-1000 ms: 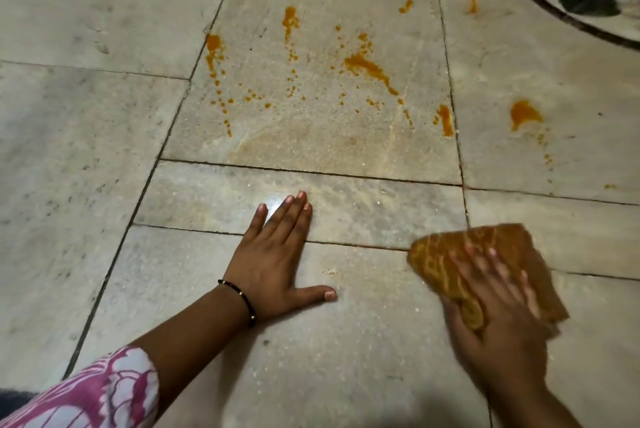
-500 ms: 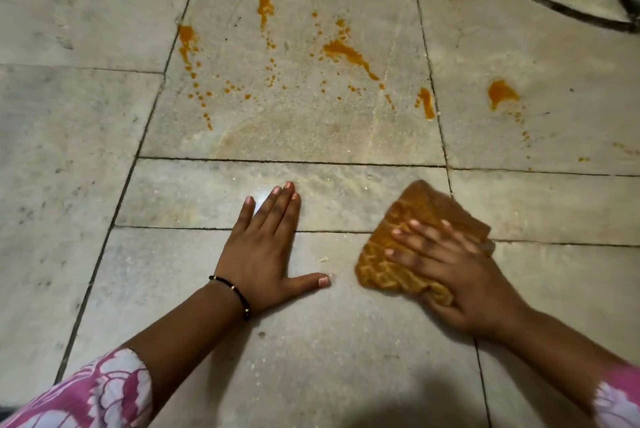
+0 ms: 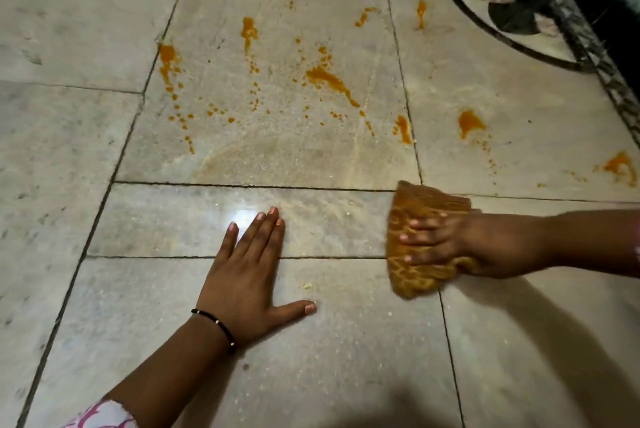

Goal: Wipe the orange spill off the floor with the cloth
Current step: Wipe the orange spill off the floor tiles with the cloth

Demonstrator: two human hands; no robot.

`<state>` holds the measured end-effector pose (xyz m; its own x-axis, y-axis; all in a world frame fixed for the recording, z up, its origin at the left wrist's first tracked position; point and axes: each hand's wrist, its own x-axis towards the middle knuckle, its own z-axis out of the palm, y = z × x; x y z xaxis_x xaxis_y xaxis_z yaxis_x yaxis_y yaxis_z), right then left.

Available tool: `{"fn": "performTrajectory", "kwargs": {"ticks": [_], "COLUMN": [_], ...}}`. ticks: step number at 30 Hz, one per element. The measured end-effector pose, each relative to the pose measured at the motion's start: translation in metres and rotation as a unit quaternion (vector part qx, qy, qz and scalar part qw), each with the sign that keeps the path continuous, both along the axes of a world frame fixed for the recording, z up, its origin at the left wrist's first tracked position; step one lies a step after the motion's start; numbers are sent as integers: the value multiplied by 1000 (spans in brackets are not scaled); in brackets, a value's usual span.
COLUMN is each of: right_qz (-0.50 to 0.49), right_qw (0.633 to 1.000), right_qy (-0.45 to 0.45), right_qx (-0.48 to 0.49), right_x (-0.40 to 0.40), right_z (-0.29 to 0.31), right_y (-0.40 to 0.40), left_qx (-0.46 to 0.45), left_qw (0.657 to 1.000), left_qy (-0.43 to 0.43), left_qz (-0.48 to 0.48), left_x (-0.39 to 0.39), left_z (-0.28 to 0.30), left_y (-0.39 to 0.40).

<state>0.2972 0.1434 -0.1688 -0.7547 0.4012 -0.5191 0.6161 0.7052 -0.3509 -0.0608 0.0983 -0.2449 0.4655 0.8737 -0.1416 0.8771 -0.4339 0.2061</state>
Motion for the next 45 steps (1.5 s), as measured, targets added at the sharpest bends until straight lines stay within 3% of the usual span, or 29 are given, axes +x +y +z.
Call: {"fn": "performTrajectory", "kwargs": {"ticks": [4, 6, 8, 12, 14, 19, 22, 27, 30, 34, 37, 39, 41, 45], "right_qz": [-87, -68, -17, 70, 38, -69, -136, -72, -116, -299, -427, -419, -356, -248], "right_qw": [987, 966, 955, 962, 974, 987, 981, 982, 974, 931, 873, 874, 904, 935], "right_qy": [-133, -247, -295, -258, -223, -81, -4, 59, 74, 63, 23, 31, 74, 122], "right_qx": [-10, -23, -36, -57, -24, 122, 135, 165, 181, 200, 235, 242, 225, 223], "right_x": [44, 33, 26, 67, 94, 95, 67, 94, 149, 201, 176, 139, 105, 119], "right_z": [6, 5, 14, 27, 25, -16, -37, -44, -47, -46, -50, -57, -60, -57], "right_y": [26, 34, 26, -13, -14, 6, -14, -80, -87, -34, 25, 42, 28, -38], "left_qx": [-47, -103, -172, -186, -162, -152, -145, -101, -69, -26, -16, -13, -7, 3], "left_qw": [998, 988, 959, 921, 913, 927, 945, 982, 993, 1000, 1000, 1000, 1000, 1000], "left_qy": [42, 115, 217, 317, 342, 297, 241, 129, 49, -2, -9, -2, -1, -5], "left_qz": [-5, -25, -64, -126, -150, -170, -169, -98, -78, -17, 7, 10, 9, 8], "left_x": [5, 6, 13, 39, 63, 130, 162, 200, 212, 221, 227, 228, 228, 229], "left_z": [6, 21, 47, 92, 105, 93, 67, 32, 15, 3, 4, 4, 4, 3], "left_y": [0, 6, 21, 56, 69, 75, 73, 65, 45, 27, 24, 24, 23, 23]}}
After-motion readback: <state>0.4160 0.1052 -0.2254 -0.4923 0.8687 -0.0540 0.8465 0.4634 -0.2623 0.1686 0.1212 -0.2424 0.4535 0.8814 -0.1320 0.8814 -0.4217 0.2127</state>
